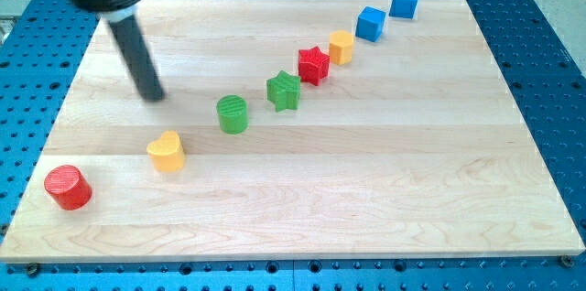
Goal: Move the blue triangle slightly to the right
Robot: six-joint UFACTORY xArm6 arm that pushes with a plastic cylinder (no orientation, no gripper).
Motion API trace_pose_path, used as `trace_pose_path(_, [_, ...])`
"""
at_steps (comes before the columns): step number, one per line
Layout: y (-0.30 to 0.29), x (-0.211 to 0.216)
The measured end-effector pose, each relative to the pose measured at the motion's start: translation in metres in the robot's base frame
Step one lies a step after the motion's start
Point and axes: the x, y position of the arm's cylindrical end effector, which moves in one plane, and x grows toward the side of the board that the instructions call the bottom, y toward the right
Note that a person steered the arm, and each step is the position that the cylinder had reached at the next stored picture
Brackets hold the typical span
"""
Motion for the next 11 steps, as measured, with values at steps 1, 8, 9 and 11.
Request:
trace_pose_path(1, [0.065, -0.077])
trace_pose_path(8, [0.351, -0.182])
trace_pose_path(9, [0.368, -0.182])
trace_pose_path(11, [0.433, -0.162])
